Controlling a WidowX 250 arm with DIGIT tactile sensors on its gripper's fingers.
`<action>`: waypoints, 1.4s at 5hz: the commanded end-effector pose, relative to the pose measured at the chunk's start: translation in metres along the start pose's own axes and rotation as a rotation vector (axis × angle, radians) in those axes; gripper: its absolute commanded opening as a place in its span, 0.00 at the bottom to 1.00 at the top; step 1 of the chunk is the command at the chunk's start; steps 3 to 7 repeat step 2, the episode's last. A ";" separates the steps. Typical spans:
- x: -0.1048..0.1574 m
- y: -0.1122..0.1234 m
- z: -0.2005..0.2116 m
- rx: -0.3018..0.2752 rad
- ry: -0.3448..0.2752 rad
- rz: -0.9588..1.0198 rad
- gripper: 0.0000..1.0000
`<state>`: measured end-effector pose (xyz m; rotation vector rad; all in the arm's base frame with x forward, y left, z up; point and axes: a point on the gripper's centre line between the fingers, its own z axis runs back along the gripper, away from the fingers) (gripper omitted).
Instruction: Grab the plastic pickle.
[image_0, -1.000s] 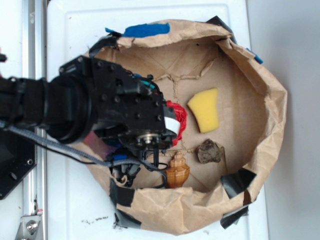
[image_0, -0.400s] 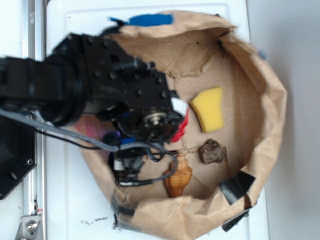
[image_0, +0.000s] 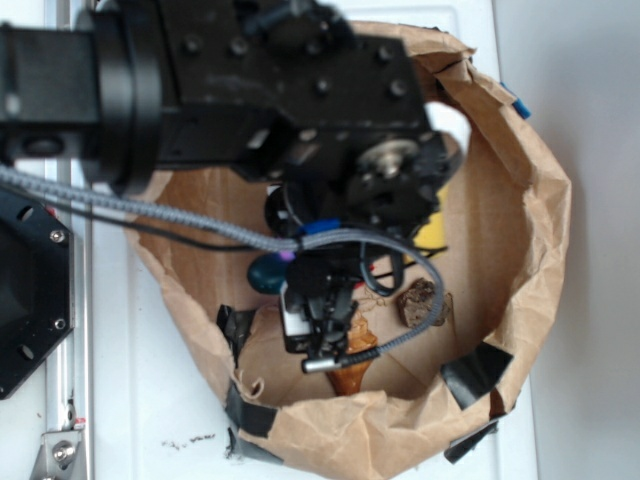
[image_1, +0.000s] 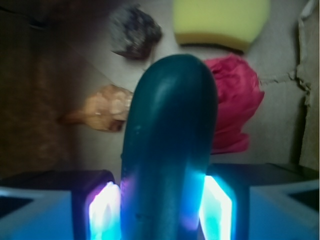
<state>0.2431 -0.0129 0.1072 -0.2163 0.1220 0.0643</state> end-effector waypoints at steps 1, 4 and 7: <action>-0.005 -0.001 0.055 0.080 -0.231 0.082 0.00; -0.007 0.004 0.058 0.066 -0.265 0.115 0.00; -0.007 0.004 0.058 0.066 -0.265 0.115 0.00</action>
